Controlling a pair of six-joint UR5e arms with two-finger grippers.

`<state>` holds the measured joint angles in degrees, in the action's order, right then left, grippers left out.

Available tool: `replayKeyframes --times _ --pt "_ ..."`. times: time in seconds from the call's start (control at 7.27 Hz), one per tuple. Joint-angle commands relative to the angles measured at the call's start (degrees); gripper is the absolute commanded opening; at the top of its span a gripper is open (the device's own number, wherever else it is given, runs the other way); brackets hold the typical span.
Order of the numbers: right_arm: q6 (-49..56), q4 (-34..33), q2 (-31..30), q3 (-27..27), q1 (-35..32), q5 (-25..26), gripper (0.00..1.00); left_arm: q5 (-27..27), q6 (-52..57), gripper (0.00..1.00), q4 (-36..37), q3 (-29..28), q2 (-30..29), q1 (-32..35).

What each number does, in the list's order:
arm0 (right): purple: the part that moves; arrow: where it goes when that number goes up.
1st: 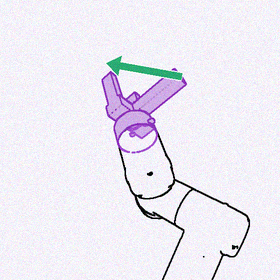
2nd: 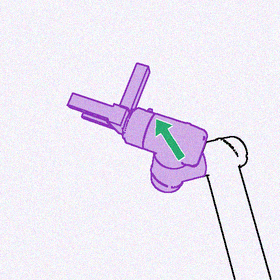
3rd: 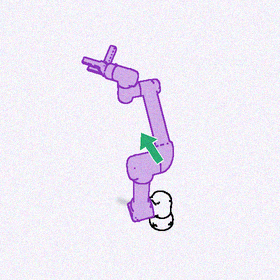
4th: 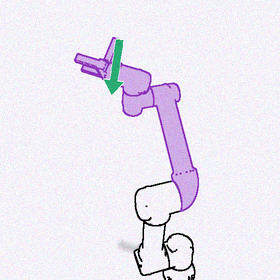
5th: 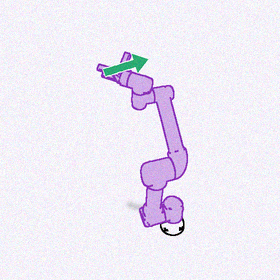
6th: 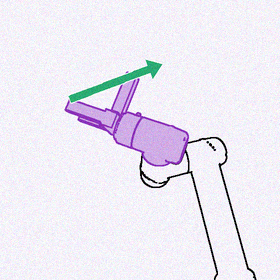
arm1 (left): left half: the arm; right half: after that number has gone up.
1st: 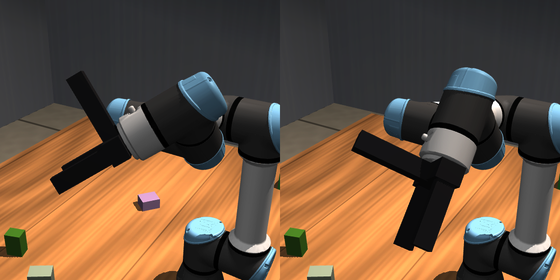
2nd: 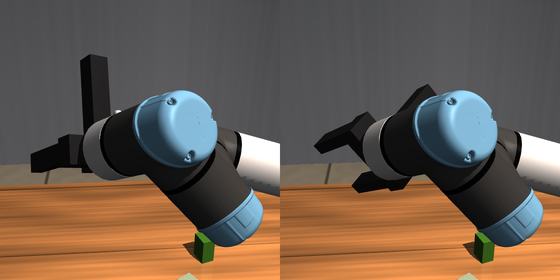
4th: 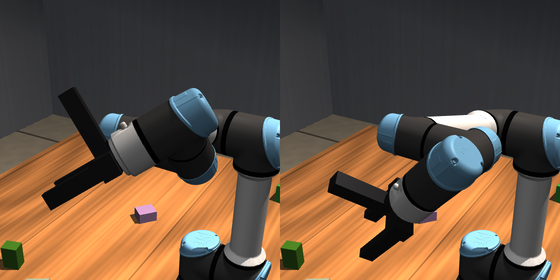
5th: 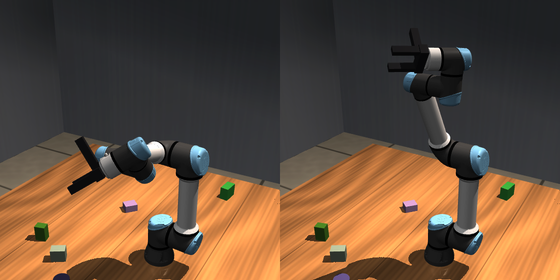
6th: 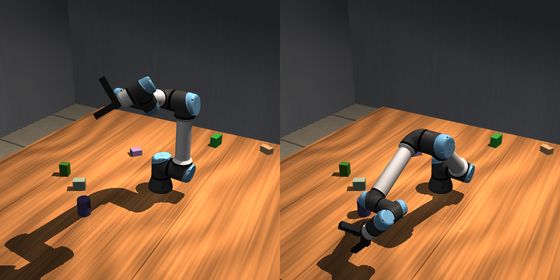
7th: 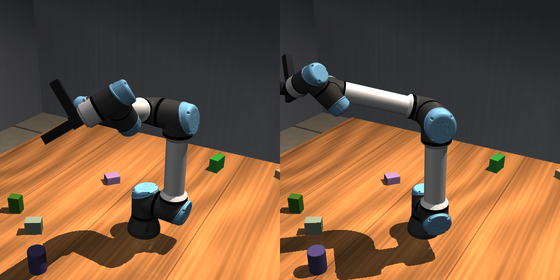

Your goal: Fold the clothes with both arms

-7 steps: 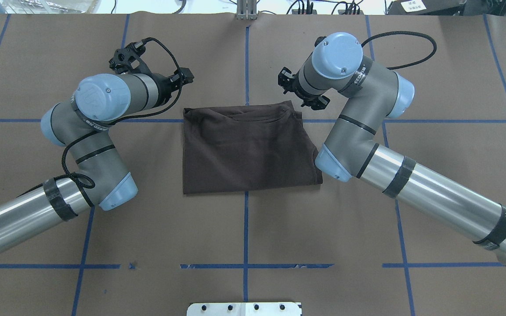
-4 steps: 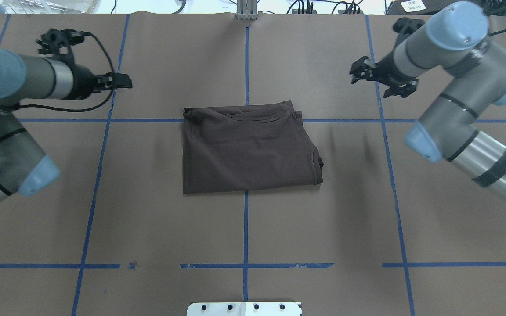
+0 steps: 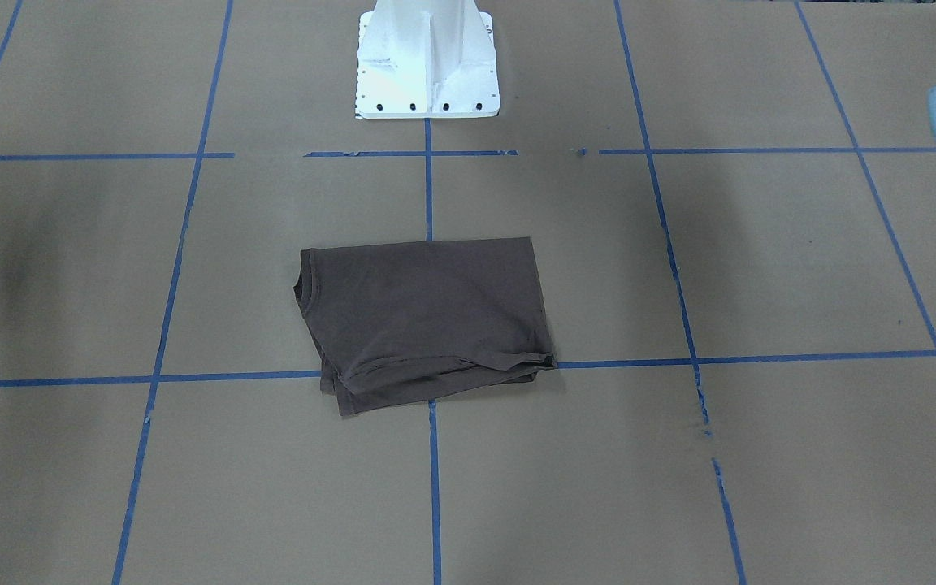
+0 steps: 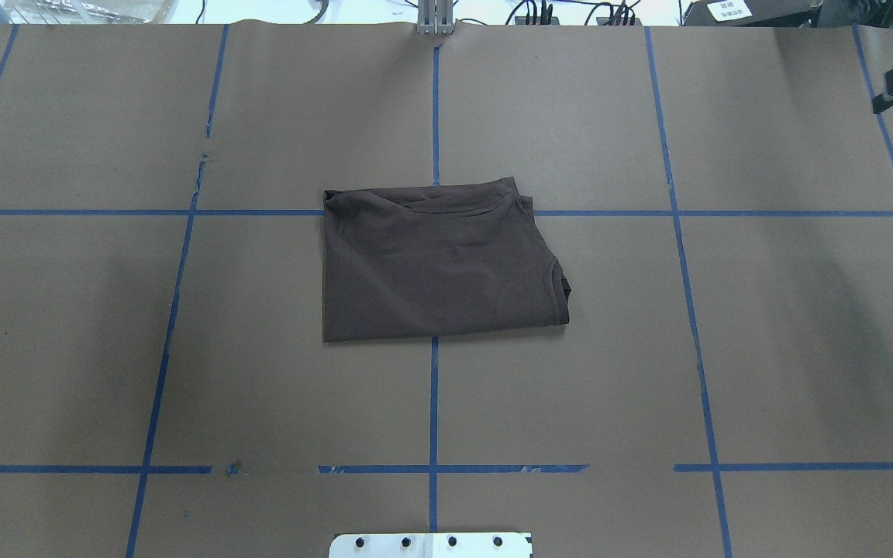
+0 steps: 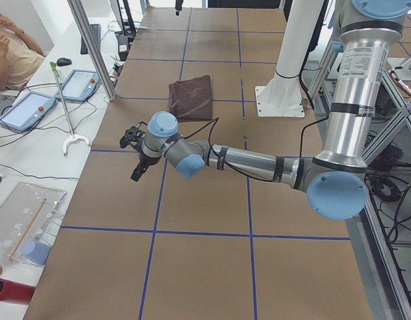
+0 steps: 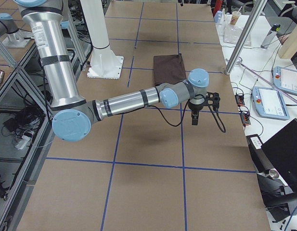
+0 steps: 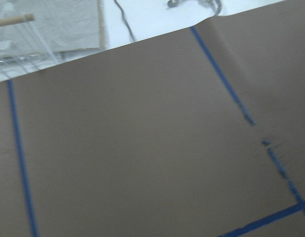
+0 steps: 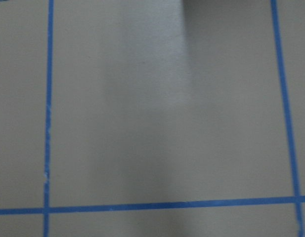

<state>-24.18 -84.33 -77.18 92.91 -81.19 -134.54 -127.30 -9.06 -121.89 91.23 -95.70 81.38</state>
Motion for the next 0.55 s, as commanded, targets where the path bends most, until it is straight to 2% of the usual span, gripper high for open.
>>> replayKeyframes --times 0.0,0.14,0.28,0.41 --pt "21.2 -18.1 -3.7 5.8 -6.0 -0.4 1.0 -3.6 17.2 1.0 18.9 -2.1 0.3 7.5" --pt "22.2 -21.6 -6.2 10.0 -5.9 0.2 1.0 -3.7 18.4 1.0 29.9 -1.3 0.1 7.6" --pt "22.2 -21.7 -7.9 10.5 -5.9 0.2 1.0 -3.7 18.5 1.0 36.8 -0.4 0.9 7.7" --pt "22.2 -21.6 -7.9 10.1 -5.9 1.2 1.0 -3.0 18.3 1.0 37.5 1.4 1.8 7.7"
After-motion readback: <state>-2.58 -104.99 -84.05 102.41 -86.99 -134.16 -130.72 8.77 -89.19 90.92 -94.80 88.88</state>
